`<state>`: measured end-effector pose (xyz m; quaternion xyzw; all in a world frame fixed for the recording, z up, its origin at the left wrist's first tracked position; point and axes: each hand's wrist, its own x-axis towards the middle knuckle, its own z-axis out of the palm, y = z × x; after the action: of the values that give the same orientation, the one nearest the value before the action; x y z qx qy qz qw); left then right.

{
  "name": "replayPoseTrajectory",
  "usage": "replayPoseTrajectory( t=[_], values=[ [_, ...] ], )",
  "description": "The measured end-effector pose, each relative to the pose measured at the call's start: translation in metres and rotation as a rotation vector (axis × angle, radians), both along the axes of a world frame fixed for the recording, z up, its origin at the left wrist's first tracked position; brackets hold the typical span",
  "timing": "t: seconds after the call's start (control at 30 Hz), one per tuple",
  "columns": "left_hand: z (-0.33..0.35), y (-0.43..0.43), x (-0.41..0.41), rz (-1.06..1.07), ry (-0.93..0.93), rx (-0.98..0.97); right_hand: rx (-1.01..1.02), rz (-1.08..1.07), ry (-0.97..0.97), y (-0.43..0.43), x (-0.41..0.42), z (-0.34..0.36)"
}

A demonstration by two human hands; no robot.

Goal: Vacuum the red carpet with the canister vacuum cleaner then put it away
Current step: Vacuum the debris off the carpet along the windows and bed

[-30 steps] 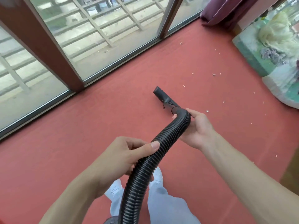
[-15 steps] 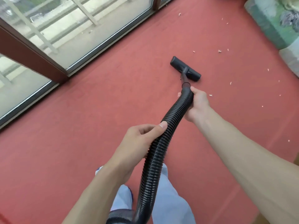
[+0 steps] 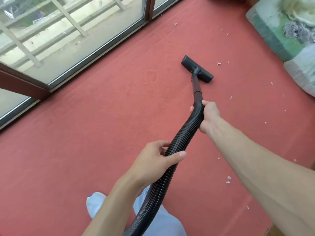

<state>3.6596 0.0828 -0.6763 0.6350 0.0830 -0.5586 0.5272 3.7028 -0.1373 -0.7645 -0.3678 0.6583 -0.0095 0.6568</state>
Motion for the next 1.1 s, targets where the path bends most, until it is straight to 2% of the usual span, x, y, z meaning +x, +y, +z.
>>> replayPoseTrajectory(
  t=[0.3, 0.57, 0.83, 0.93, 1.1],
  values=[
    [0.036, 0.004, -0.007, -0.205, 0.109, 0.016, -0.021, -0.015, 0.071, 0.002, -0.059, 0.000],
    [0.079, 0.048, -0.100, -0.194, 0.126, 0.023, -0.069, 0.117, 0.227, 0.040, -0.171, 0.018],
    [0.156, 0.094, -0.218, -0.264, -0.034, 0.025, 0.105, 0.138, 0.188, 0.096, -0.303, 0.101],
    [0.184, 0.103, -0.258, -0.265, -0.087, 0.006, 0.161, 0.096, 0.148, 0.105, -0.346, 0.151],
    [0.235, 0.098, -0.332, -0.387, -0.141, -0.005, 0.218, -0.026, 0.114, 0.097, -0.435, 0.224]
  ],
)
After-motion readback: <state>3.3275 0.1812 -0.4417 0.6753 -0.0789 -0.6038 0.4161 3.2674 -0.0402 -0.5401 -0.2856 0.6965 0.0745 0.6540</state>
